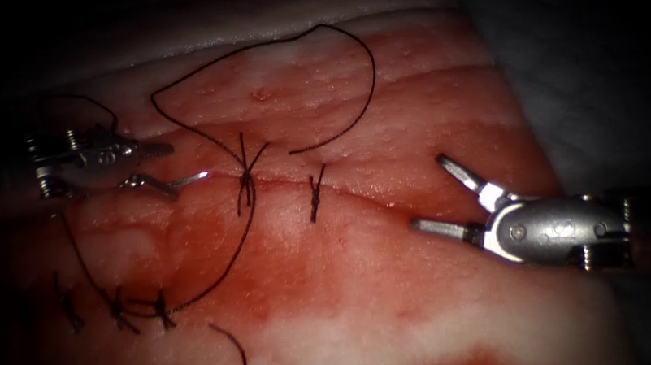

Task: Wound Closure
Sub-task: Pick up the needle with the left needle driver near the needle's tip.

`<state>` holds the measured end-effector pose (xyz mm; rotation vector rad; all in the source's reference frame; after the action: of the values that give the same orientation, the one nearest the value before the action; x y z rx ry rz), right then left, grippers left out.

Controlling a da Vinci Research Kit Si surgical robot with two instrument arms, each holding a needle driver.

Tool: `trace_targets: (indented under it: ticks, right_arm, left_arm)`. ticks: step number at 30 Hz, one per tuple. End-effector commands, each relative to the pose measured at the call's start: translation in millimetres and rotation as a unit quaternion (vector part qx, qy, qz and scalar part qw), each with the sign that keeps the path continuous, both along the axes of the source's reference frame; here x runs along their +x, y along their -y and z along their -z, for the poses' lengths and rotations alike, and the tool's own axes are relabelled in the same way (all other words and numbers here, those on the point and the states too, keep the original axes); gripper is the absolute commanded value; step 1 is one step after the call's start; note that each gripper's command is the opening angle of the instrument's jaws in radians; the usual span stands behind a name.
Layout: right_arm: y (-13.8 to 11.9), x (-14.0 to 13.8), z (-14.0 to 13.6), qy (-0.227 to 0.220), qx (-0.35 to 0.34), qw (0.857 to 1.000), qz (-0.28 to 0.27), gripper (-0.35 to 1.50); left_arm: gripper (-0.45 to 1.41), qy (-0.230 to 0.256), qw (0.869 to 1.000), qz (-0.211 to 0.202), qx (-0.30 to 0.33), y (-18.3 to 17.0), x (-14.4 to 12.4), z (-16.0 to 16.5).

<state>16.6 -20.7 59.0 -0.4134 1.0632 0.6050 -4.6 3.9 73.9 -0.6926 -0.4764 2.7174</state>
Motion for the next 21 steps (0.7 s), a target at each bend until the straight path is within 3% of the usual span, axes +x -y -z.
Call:
trace_targets:
  ticks: [1,3,5,6,7,8,9,17,21]
  right_arm:
    - [-0.1,0.7,-0.6,-0.001,-0.001,1.000,0.001,1.18]
    - [-0.1,0.7,-0.6,-0.001,-0.001,1.000,0.000,1.18]
    - [-0.1,0.8,-0.6,-0.001,-0.001,1.000,0.000,1.18]
    - [-0.1,0.8,-0.6,-0.001,-0.001,1.000,0.000,1.18]
    - [-0.1,0.8,-0.6,-0.001,-0.001,1.000,0.000,1.16]
    - [-0.1,0.8,-0.6,-0.001,-0.001,1.000,0.000,1.16]
    - [-0.1,0.8,-0.6,-0.001,-0.001,1.000,0.000,1.16]
    - [0.2,0.8,-0.2,-0.001,0.000,1.000,0.000,1.14]
    - [0.1,0.7,-0.2,0.000,0.000,1.000,-0.001,1.11]
  left_arm:
    - [0.27,-0.003,1.000,0.000,0.002,-0.3,-0.4,-0.7]
    - [0.24,-0.005,1.000,-0.002,0.003,-0.2,-0.2,-1.0]
    - [-0.05,-0.005,1.000,-0.002,0.005,0.1,-0.1,-0.6]
    - [-0.05,-0.005,1.000,-0.002,0.005,0.1,-0.1,-0.6]
    - [-0.28,-0.007,1.000,-0.001,0.005,0.3,-0.3,-0.4]
    - [-0.28,-0.007,1.000,-0.001,0.005,0.3,-0.3,-0.4]
    - [-0.42,-0.007,1.000,0.000,0.005,0.3,-0.5,-0.3]
    - [-0.45,-0.016,1.000,-0.008,0.009,-0.1,-0.7,-1.5]
    - [-0.45,-0.012,1.000,-0.012,0.011,-0.2,0.2,-0.3]
